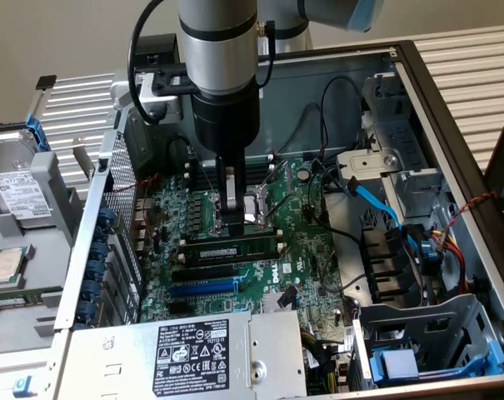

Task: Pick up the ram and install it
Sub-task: 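Insert the ram into the slot, then press down the ram until it locks into place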

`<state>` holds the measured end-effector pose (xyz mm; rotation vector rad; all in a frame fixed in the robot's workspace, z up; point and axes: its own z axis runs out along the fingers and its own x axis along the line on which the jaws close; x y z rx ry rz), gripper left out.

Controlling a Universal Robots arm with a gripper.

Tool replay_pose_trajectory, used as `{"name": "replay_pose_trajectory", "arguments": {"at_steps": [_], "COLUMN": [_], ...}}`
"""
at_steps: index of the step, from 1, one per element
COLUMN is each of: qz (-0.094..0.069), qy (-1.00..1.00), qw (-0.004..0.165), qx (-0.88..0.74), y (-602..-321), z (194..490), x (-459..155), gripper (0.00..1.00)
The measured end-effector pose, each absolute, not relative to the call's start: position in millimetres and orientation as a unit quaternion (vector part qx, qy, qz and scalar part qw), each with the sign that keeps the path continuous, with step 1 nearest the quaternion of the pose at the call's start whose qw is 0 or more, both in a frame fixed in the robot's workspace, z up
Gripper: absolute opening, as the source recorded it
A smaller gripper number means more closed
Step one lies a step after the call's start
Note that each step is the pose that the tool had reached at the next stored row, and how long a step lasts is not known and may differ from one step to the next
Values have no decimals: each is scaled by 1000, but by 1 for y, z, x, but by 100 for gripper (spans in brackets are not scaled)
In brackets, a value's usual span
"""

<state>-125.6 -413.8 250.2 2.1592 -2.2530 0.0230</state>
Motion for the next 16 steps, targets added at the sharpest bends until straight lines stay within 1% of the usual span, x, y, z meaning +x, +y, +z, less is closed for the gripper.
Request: {"name": "replay_pose_trajectory", "arguments": {"at_steps": [16], "qz": [7], "qy": [-722], "qw": [10], "qx": [692], "y": [-414], "z": [250], "x": [-126], "gripper": [21]}}
